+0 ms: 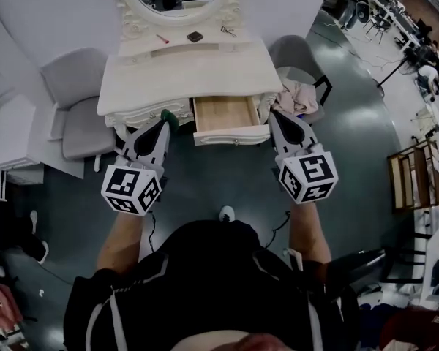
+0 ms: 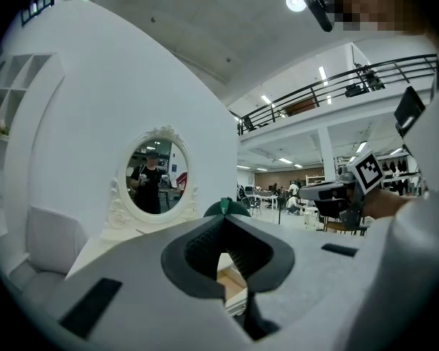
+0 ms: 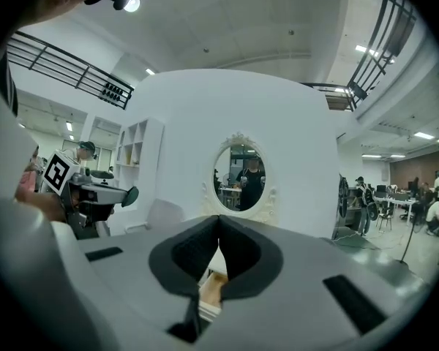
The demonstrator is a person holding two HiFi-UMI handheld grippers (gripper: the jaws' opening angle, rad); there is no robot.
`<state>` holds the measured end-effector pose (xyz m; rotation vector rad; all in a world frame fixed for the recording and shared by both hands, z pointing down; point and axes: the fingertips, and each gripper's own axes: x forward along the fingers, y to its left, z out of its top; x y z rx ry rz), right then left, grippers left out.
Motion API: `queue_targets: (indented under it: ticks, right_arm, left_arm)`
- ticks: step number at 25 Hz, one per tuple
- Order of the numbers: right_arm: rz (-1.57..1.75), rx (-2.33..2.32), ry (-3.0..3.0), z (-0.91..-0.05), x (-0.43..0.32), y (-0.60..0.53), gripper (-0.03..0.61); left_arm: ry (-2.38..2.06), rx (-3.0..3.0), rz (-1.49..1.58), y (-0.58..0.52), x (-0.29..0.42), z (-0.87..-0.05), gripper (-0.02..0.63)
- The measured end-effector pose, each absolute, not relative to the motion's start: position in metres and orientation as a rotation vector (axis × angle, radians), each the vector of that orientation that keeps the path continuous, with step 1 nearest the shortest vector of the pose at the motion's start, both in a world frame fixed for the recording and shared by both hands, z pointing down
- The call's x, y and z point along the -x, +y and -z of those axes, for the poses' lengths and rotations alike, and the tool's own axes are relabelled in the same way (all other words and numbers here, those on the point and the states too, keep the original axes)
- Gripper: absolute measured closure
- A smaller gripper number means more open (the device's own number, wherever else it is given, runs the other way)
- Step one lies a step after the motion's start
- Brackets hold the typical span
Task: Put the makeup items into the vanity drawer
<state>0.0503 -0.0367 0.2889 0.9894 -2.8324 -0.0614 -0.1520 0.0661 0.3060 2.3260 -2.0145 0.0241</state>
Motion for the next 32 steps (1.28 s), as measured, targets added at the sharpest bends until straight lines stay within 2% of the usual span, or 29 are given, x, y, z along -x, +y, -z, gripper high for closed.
queue_targets:
  ticks: [6, 14, 32]
  right_arm:
    - [0.046, -0.946, -2.831, -0.297, -0.062, -0.086, 0.572]
    - [0.076, -0.924, -2.798, -0.318, -0.088, -0.138, 0.572]
    - [-0.088, -1.153, -2.651, -0.377, -0.026, -0.217, 0.572]
  left_arm:
    - [-1.992, -2.3, -0.058, 0.01, 0.14, -0.313, 0.611]
    - [-1.946, -2.306, -0.256, -0.061, 0.12, -0.345, 0.611]
    - [-1.551, -2.538, -0.504, -0.196, 0.177, -0.423, 0.611]
